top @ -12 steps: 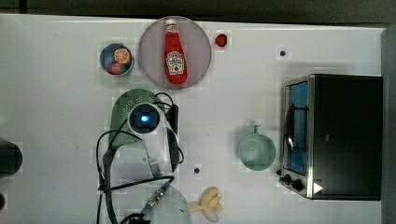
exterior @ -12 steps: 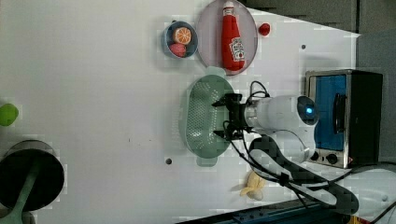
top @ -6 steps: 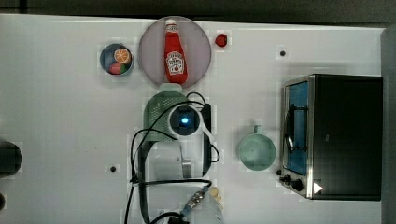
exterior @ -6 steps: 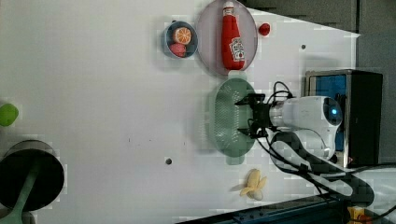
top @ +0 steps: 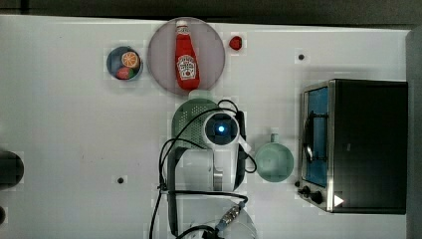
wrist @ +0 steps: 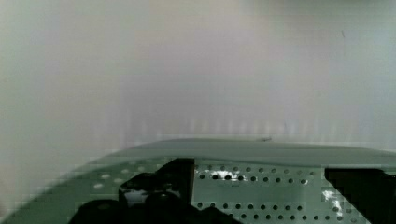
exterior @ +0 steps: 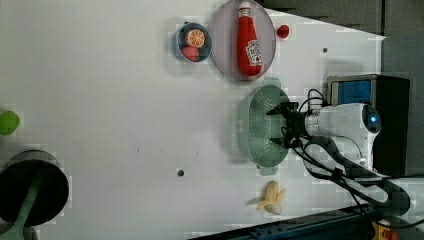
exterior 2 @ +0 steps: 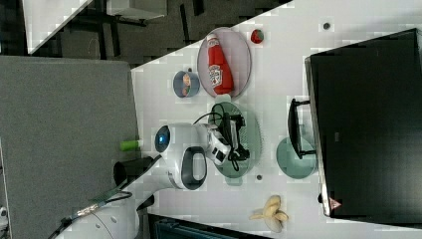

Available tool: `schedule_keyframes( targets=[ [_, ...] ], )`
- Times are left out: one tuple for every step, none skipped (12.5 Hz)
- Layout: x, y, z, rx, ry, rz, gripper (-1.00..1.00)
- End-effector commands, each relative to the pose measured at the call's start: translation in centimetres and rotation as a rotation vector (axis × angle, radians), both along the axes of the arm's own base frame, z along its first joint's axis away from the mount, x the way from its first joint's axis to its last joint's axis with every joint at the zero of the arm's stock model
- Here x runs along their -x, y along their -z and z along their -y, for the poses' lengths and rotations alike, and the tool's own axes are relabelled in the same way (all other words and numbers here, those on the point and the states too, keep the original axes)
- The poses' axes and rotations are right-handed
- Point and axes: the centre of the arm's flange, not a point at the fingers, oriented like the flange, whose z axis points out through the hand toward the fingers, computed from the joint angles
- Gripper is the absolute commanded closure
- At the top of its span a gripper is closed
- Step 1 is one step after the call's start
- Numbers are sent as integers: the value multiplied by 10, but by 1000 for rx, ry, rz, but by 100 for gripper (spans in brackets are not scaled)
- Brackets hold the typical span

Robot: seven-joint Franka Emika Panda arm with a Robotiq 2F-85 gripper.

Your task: Drag strainer left to right.

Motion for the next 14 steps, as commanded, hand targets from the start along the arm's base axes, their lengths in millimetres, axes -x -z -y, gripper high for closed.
schedule_keyframes(
  targets=[
    [-11, -14, 27, 5, -58, 38, -100],
    [-10, -14, 37, 10, -72, 36, -100],
    [-9, -15, 47, 15, -85, 35, -100],
    [-7, -15, 56, 19, -101, 33, -100],
    [-7, -16, 62, 23, -106, 35, -100],
    [-8, -18, 63, 23, -106, 37, -100],
    [-12, -22, 60, 22, -112, 48, -100],
    [-15, -29, 53, 18, -123, 59, -100],
    [-18, -38, 43, 10, -140, 68, -100],
    [-20, -52, 30, -2, -162, 64, -100],
    [-20, -67, 18, -15, -181, 48, -100],
    [-22, -92, 6, -24, -224, 58, -100],
    [-22, -116, -7, -32, -292, 65, -100],
    [-21, -143, -18, -36, -374, 82, -100]
  ],
)
